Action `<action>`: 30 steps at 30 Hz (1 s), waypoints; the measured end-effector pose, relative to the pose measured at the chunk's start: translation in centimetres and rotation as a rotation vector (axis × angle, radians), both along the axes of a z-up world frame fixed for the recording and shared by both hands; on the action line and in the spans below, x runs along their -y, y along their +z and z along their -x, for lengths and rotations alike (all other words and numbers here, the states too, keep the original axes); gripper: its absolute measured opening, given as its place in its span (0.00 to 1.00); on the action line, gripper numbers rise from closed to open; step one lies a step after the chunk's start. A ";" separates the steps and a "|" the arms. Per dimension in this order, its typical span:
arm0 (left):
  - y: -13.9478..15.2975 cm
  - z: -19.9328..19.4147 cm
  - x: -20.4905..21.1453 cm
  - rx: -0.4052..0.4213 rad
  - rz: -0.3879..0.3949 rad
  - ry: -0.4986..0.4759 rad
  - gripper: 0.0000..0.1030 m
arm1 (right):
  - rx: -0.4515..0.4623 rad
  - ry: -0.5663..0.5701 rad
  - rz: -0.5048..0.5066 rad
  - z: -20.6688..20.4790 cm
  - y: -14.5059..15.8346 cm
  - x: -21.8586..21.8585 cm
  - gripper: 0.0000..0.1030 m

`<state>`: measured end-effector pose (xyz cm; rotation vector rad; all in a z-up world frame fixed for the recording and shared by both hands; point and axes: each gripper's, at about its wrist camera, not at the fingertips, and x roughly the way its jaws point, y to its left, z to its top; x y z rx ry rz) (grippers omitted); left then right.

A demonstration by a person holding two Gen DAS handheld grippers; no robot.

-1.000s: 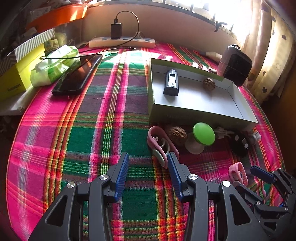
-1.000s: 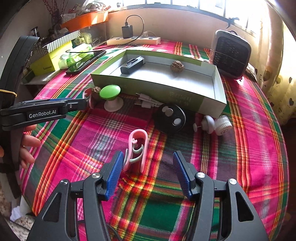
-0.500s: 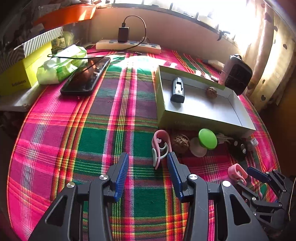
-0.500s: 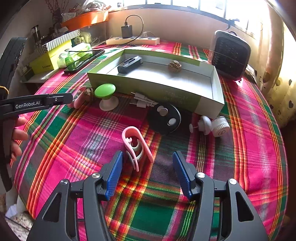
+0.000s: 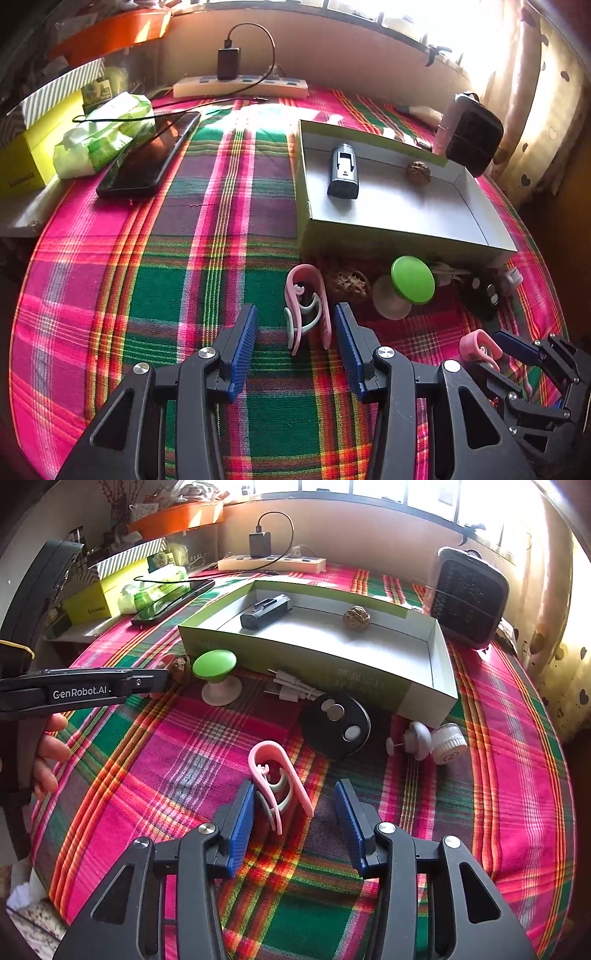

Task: Organize objects
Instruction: 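Lower the right tool onto a pink-and-white clip and close on it, then grasp the second pink clip with the left tool while the right holds its clip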

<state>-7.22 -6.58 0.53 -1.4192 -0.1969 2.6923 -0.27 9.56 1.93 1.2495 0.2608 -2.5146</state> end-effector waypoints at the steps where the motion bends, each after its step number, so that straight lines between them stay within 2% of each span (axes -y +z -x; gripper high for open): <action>1: 0.0 0.0 0.0 0.000 0.001 -0.001 0.40 | 0.000 0.003 0.001 0.0 0.0 0.0 0.39; 9: 0.0 0.1 0.4 0.000 0.011 -0.008 0.40 | 0.001 0.023 0.008 0.0 0.1 0.4 0.29; 17: 0.0 0.0 0.4 0.003 0.021 -0.014 0.40 | 0.000 0.019 0.010 0.1 0.1 0.2 0.29; 30: -0.1 0.7 -0.1 -0.009 0.108 -0.039 0.40 | -0.002 0.009 0.012 0.4 0.2 0.3 0.29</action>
